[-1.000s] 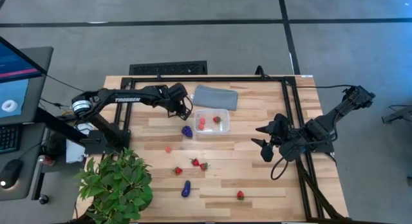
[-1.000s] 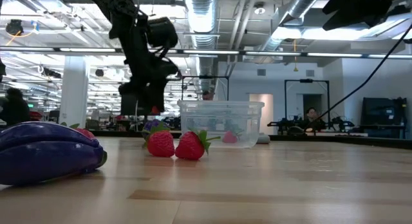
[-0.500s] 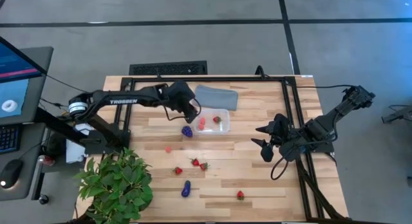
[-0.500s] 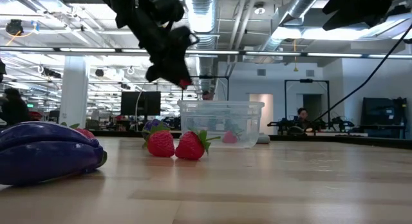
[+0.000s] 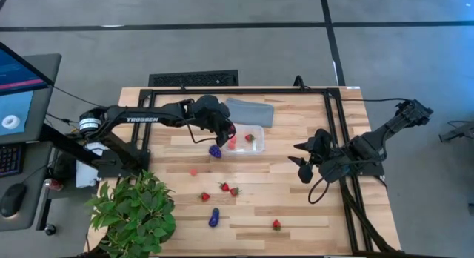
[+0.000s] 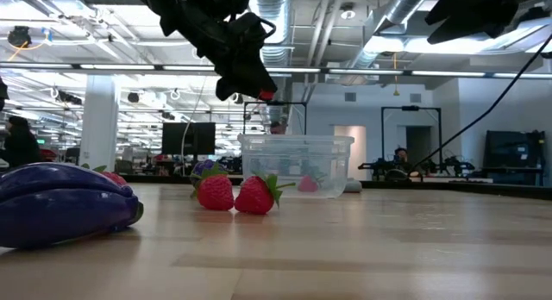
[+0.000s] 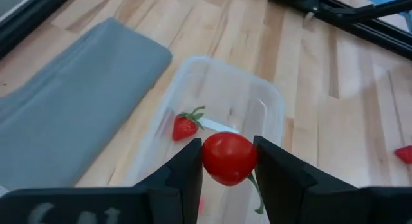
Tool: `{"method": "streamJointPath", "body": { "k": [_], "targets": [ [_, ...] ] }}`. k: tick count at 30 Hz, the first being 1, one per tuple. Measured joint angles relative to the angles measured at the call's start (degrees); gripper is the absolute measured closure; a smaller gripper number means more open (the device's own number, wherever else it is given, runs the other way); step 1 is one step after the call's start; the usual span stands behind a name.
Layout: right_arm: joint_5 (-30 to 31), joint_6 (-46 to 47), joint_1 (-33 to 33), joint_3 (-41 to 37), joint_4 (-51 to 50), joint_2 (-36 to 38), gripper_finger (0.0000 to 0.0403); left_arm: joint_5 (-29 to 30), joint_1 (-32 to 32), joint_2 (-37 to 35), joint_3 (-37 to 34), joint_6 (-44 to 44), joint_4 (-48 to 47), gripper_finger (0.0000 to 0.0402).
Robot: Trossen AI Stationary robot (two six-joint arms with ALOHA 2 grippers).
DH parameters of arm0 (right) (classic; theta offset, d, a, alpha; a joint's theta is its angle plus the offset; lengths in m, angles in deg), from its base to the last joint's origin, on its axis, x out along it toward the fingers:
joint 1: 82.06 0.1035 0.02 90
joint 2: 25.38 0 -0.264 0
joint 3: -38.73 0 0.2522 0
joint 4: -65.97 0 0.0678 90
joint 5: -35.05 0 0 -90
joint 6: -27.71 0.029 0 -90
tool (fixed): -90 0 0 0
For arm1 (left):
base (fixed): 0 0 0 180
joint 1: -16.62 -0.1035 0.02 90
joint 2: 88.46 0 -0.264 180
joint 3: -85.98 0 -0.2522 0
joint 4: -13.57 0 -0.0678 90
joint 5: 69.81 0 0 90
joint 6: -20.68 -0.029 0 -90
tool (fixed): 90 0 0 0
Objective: Pick and placing Produce into tupperware
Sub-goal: Put the red cherry into the transparent bin
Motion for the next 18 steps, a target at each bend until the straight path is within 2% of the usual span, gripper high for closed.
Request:
{"method": "streamJointPath", "body": {
  "k": [5,18],
  "targets": [
    [0.0,-2.2,-1.1,0.0,1.8,0.0,0.0143,-1.6,0.8,2.6,0.2,-0.5,1.8,0.0287],
    [-0.2,-2.2,-1.4,0.0,3.1,0.0,0.0143,-1.6,1.3,8.1,0.3,-0.7,4.4,0.0287]
  ]
}}
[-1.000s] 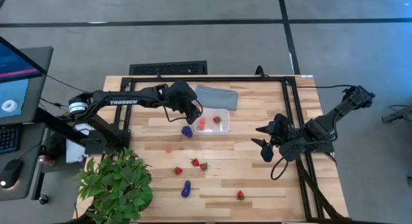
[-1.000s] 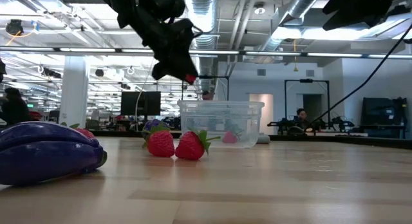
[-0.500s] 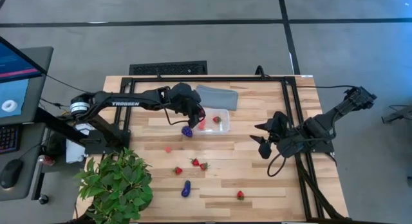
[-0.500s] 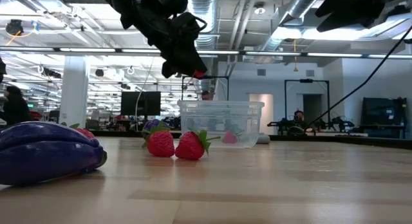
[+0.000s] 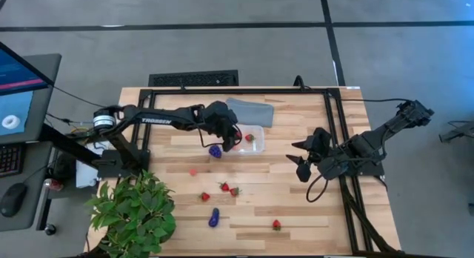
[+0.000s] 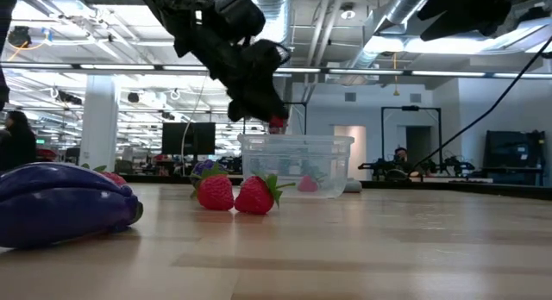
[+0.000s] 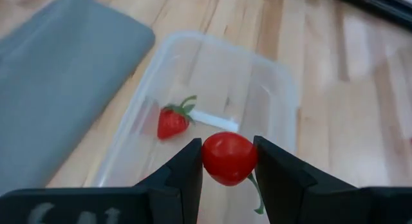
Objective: Pick and placing Produce into tupperware
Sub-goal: Put the red cherry into the transparent bin, then put the purple grapes into the transparent bin
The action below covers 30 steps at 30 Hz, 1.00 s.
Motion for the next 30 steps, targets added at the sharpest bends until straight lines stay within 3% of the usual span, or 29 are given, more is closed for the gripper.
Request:
{"method": "streamJointPath", "body": {
  "k": [10,21,26,30],
  "targets": [
    [0.0,0.0,0.0,0.0,0.2,0.0,0.0143,0.2,0.0,2.2,0.1,0.2,0.0,0.0282],
    [0.0,0.0,0.0,0.0,0.0,0.0,0.0143,0.4,0.0,2.2,0.1,0.1,2.1,0.0193],
    [0.0,0.0,0.0,0.0,-0.3,0.0,0.0143,-4.1,0.0,1.2,1.8,-4.7,0.9,0.0181],
    [0.0,0.0,0.0,0.0,-0.5,0.0,0.0143,-5.8,-0.1,-0.9,6.5,-11.1,-7.8,0.0180]
  ]
}}
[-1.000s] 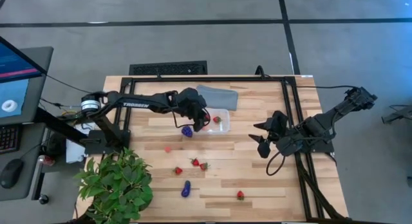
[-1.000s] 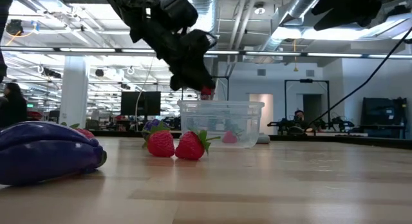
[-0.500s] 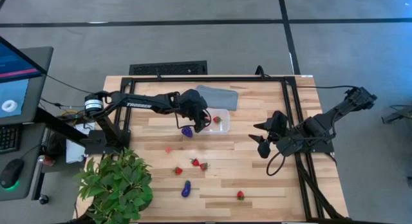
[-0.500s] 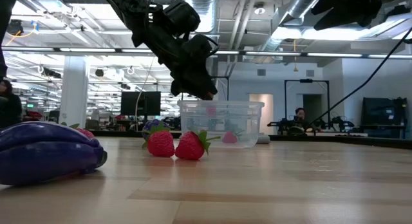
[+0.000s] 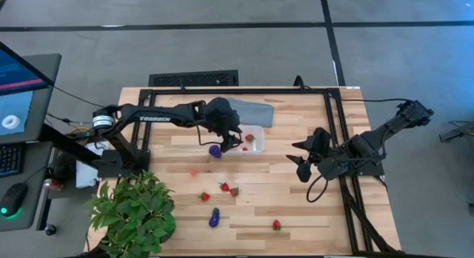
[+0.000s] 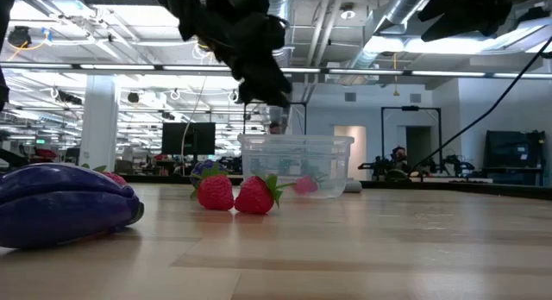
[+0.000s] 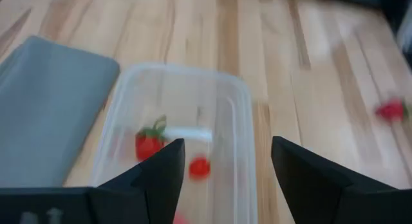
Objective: Pick and placing Produce into tupperware
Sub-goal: Put the purple grapes into the transparent bin
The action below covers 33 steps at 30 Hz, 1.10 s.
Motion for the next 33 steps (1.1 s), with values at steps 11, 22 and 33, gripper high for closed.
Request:
{"method": "streamJointPath", "body": {
  "k": [11,22,33],
  "targets": [
    [-0.2,0.0,0.0,0.0,0.0,0.0,0.0143,8.4,-0.2,-6.4,5.5,-17.0,-28.5,0.0179],
    [-0.2,0.0,0.0,0.0,-0.2,0.0,0.0143,10.0,-0.3,-6.6,0.5,-19.1,-33.0,0.0179],
    [-0.2,0.0,-0.9,0.0,-0.2,0.0,0.0143,9.5,0.3,-6.6,-8.1,-17.6,-21.6,0.0179]
  ]
}}
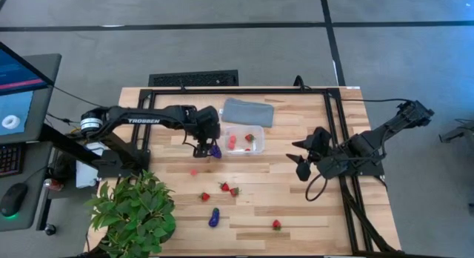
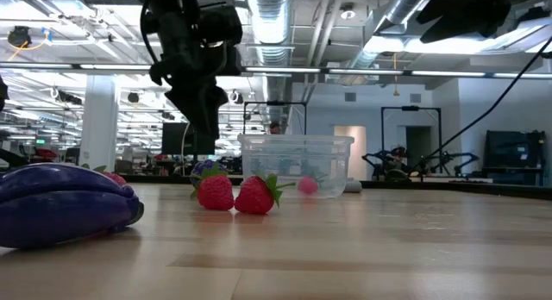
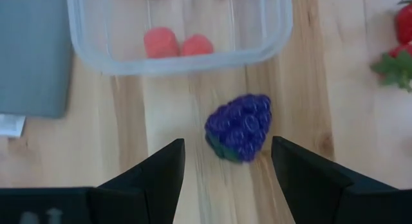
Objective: Pick and placing Produce into tupperware
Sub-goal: Put the purple grapes into the transparent bin
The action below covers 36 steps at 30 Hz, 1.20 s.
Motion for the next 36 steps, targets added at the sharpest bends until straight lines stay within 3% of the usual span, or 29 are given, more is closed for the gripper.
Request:
{"method": "streamJointPath", "body": {
  "k": [11,16,28,36],
  "targets": [
    [0.0,-0.1,-0.3,0.0,0.0,0.0,0.0143,-2.1,2.8,0.2,-2.0,-8.4,2.3,0.0179],
    [0.0,-1.0,-0.3,0.0,0.2,0.0,0.0143,-1.7,2.8,0.3,-2.0,-8.3,3.9,0.0174],
    [0.0,-1.0,-0.3,0.0,0.4,0.0,0.0143,1.4,2.8,0.3,-2.0,-11.0,3.8,0.0097],
    [0.0,-1.0,-0.3,0.0,0.5,0.0,0.0143,1.3,2.8,4.4,-2.0,-10.4,4.3,0.0074]
  ]
}}
